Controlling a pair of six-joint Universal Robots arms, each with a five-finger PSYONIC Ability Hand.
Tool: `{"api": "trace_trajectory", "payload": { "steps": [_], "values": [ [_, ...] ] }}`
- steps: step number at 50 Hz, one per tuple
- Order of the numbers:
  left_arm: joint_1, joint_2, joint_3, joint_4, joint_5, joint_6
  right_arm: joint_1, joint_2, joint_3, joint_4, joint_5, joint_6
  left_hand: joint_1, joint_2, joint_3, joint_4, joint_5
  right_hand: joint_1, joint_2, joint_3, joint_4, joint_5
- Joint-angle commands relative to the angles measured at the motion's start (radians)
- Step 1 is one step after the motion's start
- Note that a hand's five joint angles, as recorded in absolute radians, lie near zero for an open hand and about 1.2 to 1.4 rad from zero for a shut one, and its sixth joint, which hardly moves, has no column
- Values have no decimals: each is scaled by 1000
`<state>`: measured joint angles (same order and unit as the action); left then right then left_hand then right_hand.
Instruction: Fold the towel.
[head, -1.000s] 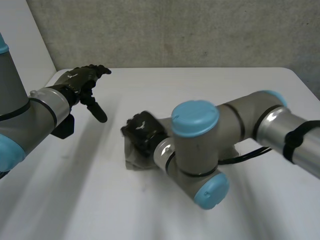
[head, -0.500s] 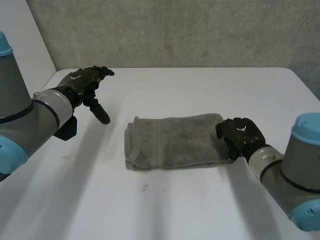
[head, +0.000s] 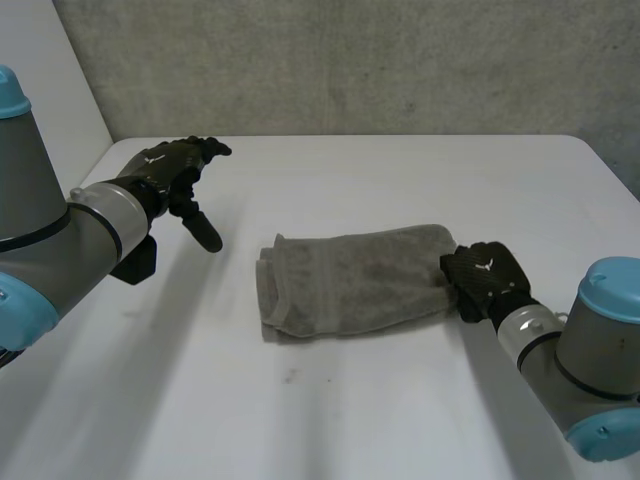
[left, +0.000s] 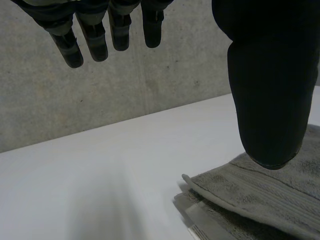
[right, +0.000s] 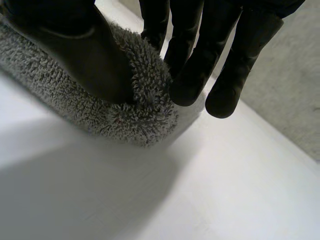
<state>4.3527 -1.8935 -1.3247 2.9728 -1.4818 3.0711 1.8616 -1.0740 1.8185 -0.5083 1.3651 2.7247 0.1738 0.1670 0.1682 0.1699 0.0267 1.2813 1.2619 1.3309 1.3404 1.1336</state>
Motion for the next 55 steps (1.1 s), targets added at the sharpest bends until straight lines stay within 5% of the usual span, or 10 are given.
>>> {"api": "trace_trajectory", "payload": {
  "steps": [1, 8, 13, 22, 24, 26, 29, 39, 44, 55],
  "values": [
    [2, 4, 1, 0, 0, 0, 24, -12, -108, 5, 2, -6, 5, 11, 10, 8, -23, 115, 134, 65, 56, 88],
    [5, 7, 4, 0, -2, 0, 271, 12, -341, 140, -29, -76, 5, 11, 10, 8, -23, 115, 134, 65, 56, 88],
    [8, 8, 6, 0, -2, 0, 465, 187, -591, 371, -101, -210, 5, 11, 10, 8, -23, 115, 134, 65, 56, 88],
    [16, 17, 7, 0, -2, -21, 531, 315, -736, 502, -109, -349, 5, 11, 10, 8, -23, -45, -26, -95, -105, -72],
    [16, 16, 9, 0, -2, -29, 527, 292, -732, 505, -8, -269, 5, 11, 10, 8, -23, -1005, -985, -1054, -1064, -1031],
    [18, 16, 10, -2, -2, -38, 524, 258, -720, 501, 46, -207, 5, 11, 10, 8, -23, -1107, -1087, -1156, -1166, -1134],
    [15, 16, 13, -3, -2, -52, 502, 169, -662, 491, 113, -58, 5, 11, 10, 8, -23, -1107, -1087, -1156, -1166, -1134],
    [-21, -45, 25, 0, -28, -133, 352, 23, -568, 522, 120, 340, 16, 23, 22, 20, -11, -1107, -1087, -1156, -1166, -1134],
    [-120, -202, 94, -11, -83, -235, 307, 68, -625, 620, 74, 421, 28, 35, 34, 32, 1, -1107, -1087, -1156, -1166, -1134],
    [-183, -369, 125, -21, -229, -236, 309, 320, -884, 783, 43, 421, 28, 35, 34, 32, 1, -1107, -1087, -1156, -1166, -1134]
  ]
}}
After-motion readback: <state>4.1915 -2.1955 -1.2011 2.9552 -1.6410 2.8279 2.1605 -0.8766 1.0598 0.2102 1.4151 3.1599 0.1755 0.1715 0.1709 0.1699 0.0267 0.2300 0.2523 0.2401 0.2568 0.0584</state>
